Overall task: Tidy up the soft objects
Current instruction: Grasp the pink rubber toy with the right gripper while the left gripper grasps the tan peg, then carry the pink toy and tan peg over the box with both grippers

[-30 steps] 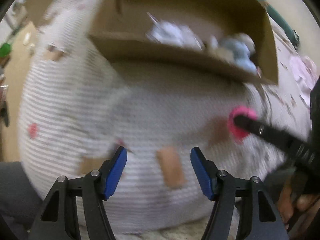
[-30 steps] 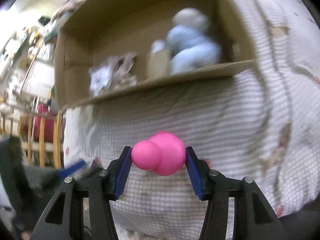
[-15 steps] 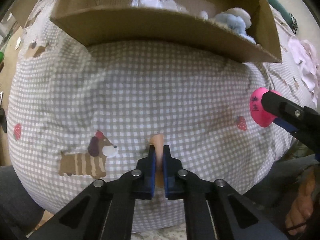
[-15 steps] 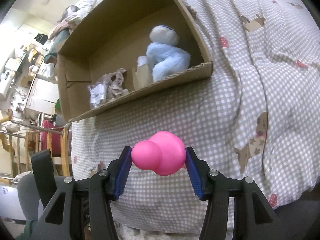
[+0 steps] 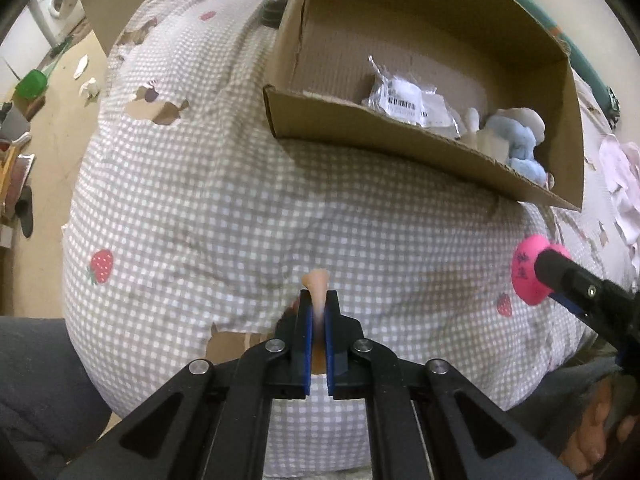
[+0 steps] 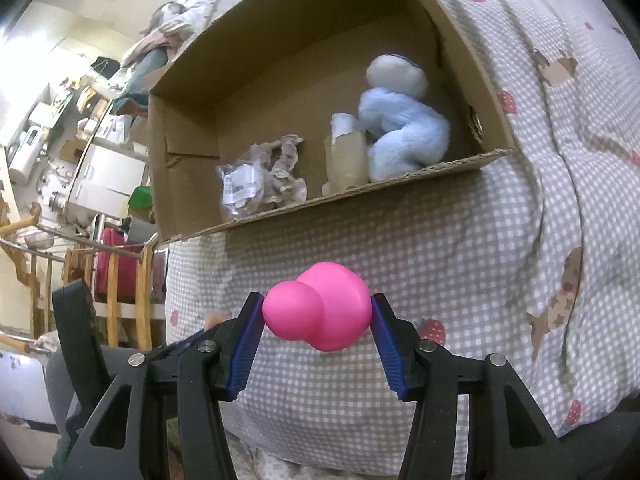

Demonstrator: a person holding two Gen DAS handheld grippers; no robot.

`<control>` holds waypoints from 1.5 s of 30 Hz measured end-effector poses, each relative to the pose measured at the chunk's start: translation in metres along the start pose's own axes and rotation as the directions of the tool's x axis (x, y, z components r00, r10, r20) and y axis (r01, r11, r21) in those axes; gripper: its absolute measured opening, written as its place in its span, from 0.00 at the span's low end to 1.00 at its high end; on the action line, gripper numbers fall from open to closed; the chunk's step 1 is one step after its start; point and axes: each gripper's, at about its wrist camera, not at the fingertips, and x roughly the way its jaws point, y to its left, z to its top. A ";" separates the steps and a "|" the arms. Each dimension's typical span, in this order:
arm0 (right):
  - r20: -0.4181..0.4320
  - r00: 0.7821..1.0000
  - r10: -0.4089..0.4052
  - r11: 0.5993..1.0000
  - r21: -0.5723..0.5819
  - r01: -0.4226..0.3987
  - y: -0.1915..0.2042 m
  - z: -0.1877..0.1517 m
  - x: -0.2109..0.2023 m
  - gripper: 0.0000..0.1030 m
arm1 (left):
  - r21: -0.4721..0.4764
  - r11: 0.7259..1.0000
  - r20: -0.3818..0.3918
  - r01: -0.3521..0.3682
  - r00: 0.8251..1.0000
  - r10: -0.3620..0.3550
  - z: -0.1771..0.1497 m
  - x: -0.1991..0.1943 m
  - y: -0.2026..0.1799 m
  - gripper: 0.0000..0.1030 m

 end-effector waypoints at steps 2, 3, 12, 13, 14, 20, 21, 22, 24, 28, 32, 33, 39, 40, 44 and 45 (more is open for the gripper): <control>-0.005 1.000 -0.004 1.000 -0.004 0.004 -0.001 -0.001 0.000 0.55 | 0.005 1.000 0.010 -0.004 1.000 0.004 -0.001 -0.004 0.002 0.05; -0.007 1.000 -0.007 1.000 -0.004 0.007 -0.001 -0.002 -0.001 0.55 | 0.009 1.000 0.015 -0.008 1.000 0.008 0.000 -0.006 0.003 0.05; -0.014 1.000 -0.005 1.000 -0.015 0.005 0.002 -0.002 0.002 0.55 | 0.024 0.998 0.033 -0.051 0.998 0.050 0.001 0.008 -0.011 0.05; -0.014 1.000 -0.006 1.000 -0.019 0.005 0.003 -0.002 0.002 0.55 | 0.022 0.998 0.040 -0.053 0.998 0.052 0.000 0.005 -0.010 0.05; -0.007 1.000 -0.008 1.000 -0.022 0.007 0.005 -0.001 0.001 0.55 | 0.017 0.999 0.060 -0.042 0.997 0.041 0.001 -0.004 -0.010 0.05; 0.153 0.987 0.054 0.997 -0.054 -0.047 0.021 0.008 -0.058 0.55 | 0.064 0.998 0.259 -0.003 0.966 -0.013 0.019 -0.088 -0.024 0.05; 0.173 0.984 0.054 0.997 -0.067 -0.042 0.025 0.011 -0.066 0.55 | 0.073 0.997 0.274 -0.004 0.962 -0.017 0.023 -0.095 -0.027 0.05; 0.190 0.980 0.055 0.996 -0.079 -0.040 0.028 0.014 -0.074 0.55 | 0.085 0.996 0.289 -0.002 0.957 -0.023 0.029 -0.103 -0.030 0.05; 0.207 0.975 0.075 0.994 -0.088 -0.057 0.033 0.021 -0.085 0.55 | 0.095 0.995 0.311 0.019 0.949 -0.047 0.041 -0.116 -0.032 0.05; 0.246 0.963 0.107 0.990 -0.118 -0.079 0.041 0.038 -0.099 0.55 | 0.144 0.989 0.355 0.046 0.930 -0.094 0.062 -0.131 -0.039 0.05; 0.290 0.940 0.181 0.980 -0.132 -0.148 0.035 0.060 -0.105 0.55 | 0.177 0.984 0.382 0.023 0.920 -0.090 0.084 -0.131 -0.045 0.05; 0.295 0.933 0.207 0.977 -0.118 -0.179 0.031 0.067 -0.105 0.55 | 0.177 0.984 0.379 0.022 0.921 -0.089 0.086 -0.129 -0.045 0.05; 0.293 0.936 0.196 0.981 -0.059 -0.187 0.011 0.086 -0.079 0.55 | 0.185 0.982 0.345 0.047 0.932 -0.110 0.093 -0.105 -0.048 0.05; 0.284 0.939 0.193 0.981 -0.051 -0.186 0.008 0.088 -0.072 0.55 | 0.187 0.981 0.329 0.050 0.938 -0.111 0.096 -0.098 -0.049 0.05; 0.221 0.965 0.139 0.990 -0.020 -0.138 0.001 0.087 -0.041 0.55 | 0.202 0.979 0.310 0.038 0.945 -0.101 0.099 -0.074 -0.052 0.05; 0.206 0.971 0.118 0.993 -0.025 -0.115 0.002 0.086 -0.034 0.55 | 0.210 0.977 0.313 0.029 0.945 -0.096 0.098 -0.068 -0.053 0.05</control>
